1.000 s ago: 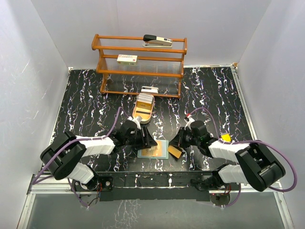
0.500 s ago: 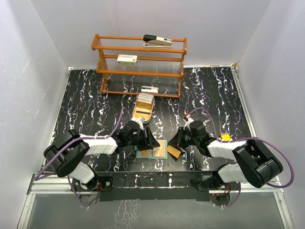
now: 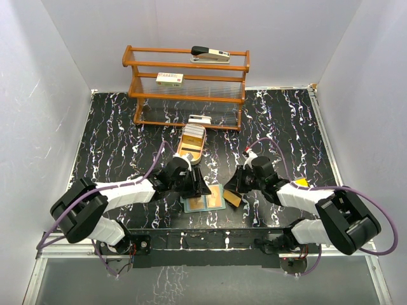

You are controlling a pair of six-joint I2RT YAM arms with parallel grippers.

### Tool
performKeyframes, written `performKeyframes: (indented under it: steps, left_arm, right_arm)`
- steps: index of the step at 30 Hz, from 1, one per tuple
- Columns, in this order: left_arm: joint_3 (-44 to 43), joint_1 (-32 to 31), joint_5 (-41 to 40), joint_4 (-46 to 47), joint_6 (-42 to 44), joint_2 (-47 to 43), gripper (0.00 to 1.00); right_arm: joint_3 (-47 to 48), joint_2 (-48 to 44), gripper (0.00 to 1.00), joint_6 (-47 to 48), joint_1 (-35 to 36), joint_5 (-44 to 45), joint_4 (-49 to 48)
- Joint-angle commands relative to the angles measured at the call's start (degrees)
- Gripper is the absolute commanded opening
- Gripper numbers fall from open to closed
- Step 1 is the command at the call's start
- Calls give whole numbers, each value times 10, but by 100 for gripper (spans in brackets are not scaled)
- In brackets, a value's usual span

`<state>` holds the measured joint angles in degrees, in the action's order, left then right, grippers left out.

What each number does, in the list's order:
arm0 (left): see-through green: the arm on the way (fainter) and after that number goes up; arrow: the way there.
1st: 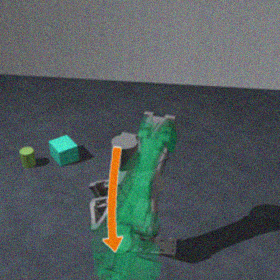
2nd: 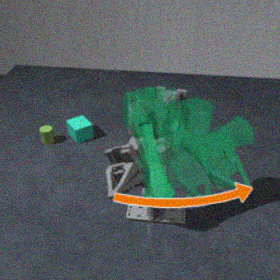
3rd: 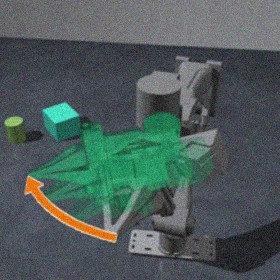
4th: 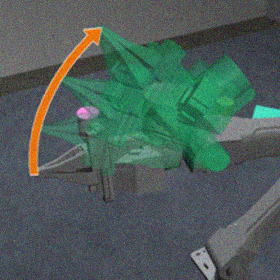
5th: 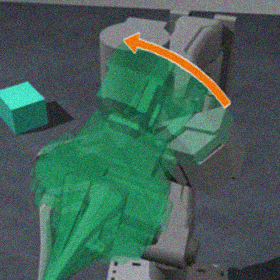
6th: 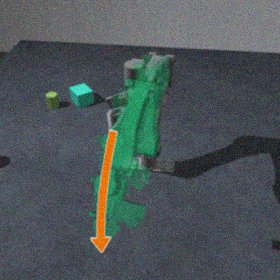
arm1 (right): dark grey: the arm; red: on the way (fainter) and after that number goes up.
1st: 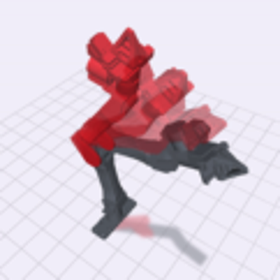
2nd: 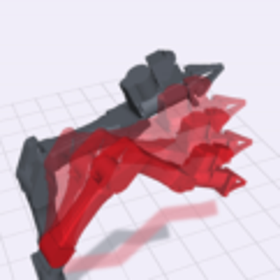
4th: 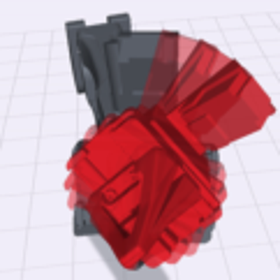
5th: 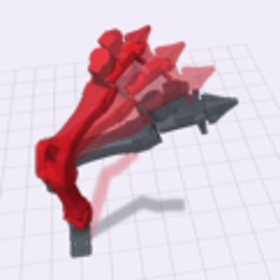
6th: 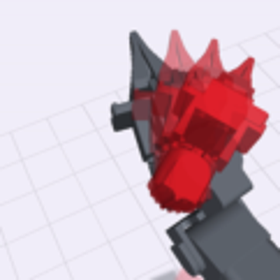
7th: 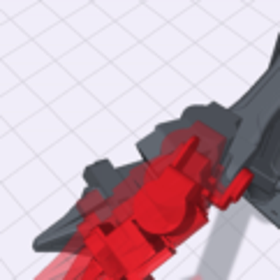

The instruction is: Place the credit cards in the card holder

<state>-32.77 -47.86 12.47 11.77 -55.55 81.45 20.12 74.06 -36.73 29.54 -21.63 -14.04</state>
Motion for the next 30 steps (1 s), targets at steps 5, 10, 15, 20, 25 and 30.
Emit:
performKeyframes:
  steps: [5,10,15,20,25,30]
  left_arm:
    - [-42,-2,-69,-138,47,-63,51]
    - [-48,-2,-105,-195,79,-71,40]
    - [-37,-2,-147,-228,102,-76,36]
    - [-28,-2,-144,-223,107,-55,39]
    - [-18,-2,-129,-203,112,-43,38]
    - [-6,-2,-126,-193,109,-48,36]
  right_arm:
    - [4,-39,0,11,0,1,-6]
    - [-4,-30,0,6,1,-17,-41]
    - [-22,-20,0,13,1,-23,-65]
    - [-22,-13,0,20,1,-32,-76]
    - [-27,-9,0,12,1,-42,-95]
    - [-33,-4,0,9,1,-47,-113]
